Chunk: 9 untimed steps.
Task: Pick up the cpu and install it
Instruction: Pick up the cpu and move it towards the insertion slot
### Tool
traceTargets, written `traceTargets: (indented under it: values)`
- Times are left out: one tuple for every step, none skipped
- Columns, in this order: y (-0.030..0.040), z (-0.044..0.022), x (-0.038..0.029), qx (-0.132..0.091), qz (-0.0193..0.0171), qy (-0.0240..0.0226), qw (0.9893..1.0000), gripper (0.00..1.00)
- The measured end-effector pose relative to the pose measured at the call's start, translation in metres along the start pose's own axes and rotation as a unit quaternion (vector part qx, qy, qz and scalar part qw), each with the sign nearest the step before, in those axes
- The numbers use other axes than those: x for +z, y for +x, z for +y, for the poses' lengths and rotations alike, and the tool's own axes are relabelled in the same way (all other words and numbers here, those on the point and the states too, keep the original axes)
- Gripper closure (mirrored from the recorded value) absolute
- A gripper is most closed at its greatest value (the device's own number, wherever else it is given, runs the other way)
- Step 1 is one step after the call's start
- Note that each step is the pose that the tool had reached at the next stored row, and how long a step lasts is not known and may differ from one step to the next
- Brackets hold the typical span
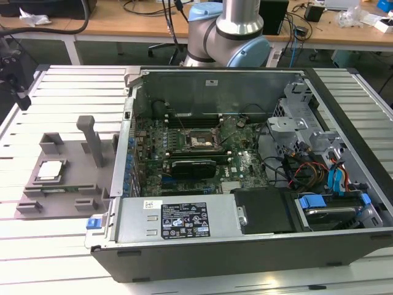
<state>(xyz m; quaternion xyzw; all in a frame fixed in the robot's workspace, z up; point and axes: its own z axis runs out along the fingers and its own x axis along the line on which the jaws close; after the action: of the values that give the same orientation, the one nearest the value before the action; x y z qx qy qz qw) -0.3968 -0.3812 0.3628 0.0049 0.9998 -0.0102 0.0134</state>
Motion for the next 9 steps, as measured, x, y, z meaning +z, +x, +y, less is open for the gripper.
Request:
traceTargets:
  values:
    - [0.0000, 0.0000, 0.0010, 0.000, 0.0001, 0.0000, 1.0000, 0.37]
    - [0.0000, 0.0001, 0.0016, 0.000, 0.0000, 0.0000, 1.0000, 0.37]
    - [0.0000, 0.0001, 0.0022, 0.000, 0.0001, 0.0000, 1.0000, 0.37]
    - [0.0000, 0.0001, 0.0028, 0.000, 0.0001, 0.0000, 1.0000, 0.37]
    - [0.0000, 0.0001, 0.0035, 0.000, 0.0001, 0.0000, 1.0000, 0.37]
    - [0.0001, 0.0001, 0.0042, 0.000, 0.0001, 0.0000, 1.0000, 0.37]
    - [0.0001, 0.0001, 0.0050, 0.000, 0.0001, 0.0000, 1.0000, 0.37]
    - [0.0001, 0.0001, 0.0057, 0.000, 0.0001, 0.0000, 1.0000, 0.37]
    - [0.0001, 0.0002, 0.0067, 0.000, 0.0001, 0.0000, 1.0000, 0.37]
